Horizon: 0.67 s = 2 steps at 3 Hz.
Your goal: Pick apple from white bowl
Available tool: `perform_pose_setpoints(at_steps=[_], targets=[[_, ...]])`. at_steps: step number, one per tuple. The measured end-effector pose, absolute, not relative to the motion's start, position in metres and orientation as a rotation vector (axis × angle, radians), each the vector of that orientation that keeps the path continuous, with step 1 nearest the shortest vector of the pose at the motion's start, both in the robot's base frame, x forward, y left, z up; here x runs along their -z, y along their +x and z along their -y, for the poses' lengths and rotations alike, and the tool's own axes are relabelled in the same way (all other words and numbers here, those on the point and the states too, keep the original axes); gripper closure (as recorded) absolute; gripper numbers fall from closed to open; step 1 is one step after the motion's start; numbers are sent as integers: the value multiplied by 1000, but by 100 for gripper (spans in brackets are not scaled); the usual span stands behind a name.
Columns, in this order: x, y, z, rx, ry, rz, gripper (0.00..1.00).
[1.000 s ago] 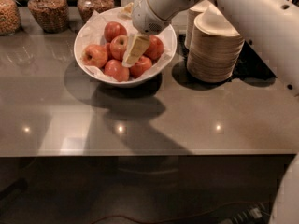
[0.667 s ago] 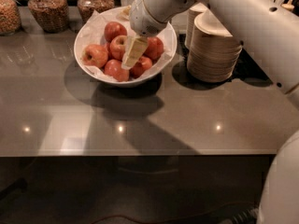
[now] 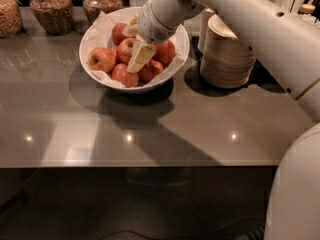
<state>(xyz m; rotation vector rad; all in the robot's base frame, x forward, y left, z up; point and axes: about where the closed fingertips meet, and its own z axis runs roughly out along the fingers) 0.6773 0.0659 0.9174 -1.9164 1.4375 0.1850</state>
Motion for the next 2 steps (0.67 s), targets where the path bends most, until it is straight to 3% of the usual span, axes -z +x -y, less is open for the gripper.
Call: perform_pose_setpoints(at_steps=[2], targets=[[-922,678,-60,-168,-1937,-1454,83]])
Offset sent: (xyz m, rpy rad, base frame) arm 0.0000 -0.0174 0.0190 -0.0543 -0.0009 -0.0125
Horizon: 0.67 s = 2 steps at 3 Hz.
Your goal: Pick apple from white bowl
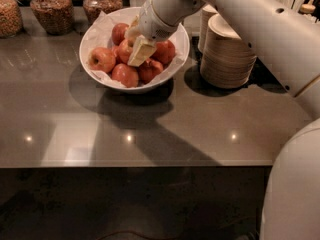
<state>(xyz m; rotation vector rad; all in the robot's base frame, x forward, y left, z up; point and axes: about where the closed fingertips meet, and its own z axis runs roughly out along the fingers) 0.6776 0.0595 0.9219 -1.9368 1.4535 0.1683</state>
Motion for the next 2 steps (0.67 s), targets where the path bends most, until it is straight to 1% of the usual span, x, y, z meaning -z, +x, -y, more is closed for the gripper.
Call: perform_pose_setpoints(at_steps=[1,2], targets=[[-938,675,-54,-148,-1942,-1452,100],[-969,666,-51,-136,-1928,-1421,100]])
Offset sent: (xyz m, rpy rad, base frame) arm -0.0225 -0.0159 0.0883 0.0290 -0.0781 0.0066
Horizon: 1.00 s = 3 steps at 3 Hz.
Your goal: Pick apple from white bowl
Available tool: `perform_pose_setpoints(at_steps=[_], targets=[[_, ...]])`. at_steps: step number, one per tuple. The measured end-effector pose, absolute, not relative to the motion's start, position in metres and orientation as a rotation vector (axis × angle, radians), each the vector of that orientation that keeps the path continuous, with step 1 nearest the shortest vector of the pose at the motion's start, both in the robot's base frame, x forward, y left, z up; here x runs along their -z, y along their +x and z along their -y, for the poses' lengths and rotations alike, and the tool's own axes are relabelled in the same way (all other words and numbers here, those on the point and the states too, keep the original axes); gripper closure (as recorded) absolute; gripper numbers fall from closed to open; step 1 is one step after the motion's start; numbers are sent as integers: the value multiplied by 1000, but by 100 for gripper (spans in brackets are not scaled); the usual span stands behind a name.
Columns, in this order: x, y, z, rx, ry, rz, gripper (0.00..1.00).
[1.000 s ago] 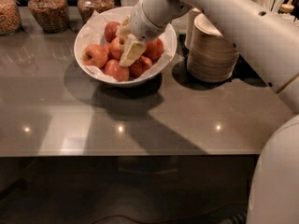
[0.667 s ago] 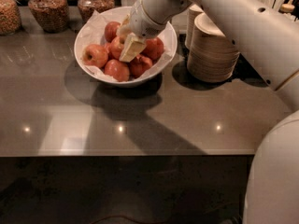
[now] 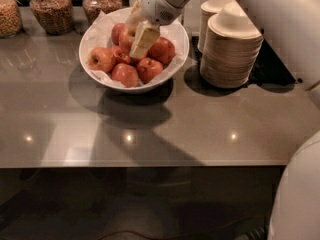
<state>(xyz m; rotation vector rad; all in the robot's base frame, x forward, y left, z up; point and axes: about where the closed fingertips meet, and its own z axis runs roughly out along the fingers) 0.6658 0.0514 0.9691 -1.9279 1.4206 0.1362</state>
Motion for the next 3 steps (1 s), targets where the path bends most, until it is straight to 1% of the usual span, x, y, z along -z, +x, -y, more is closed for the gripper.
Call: perform_pose_setpoints(at_steps=[2,3], targets=[[-1035,649,-40,-179,-1818,-1343,100],[-1052,644,-36,-250,-1779,-1309,100]])
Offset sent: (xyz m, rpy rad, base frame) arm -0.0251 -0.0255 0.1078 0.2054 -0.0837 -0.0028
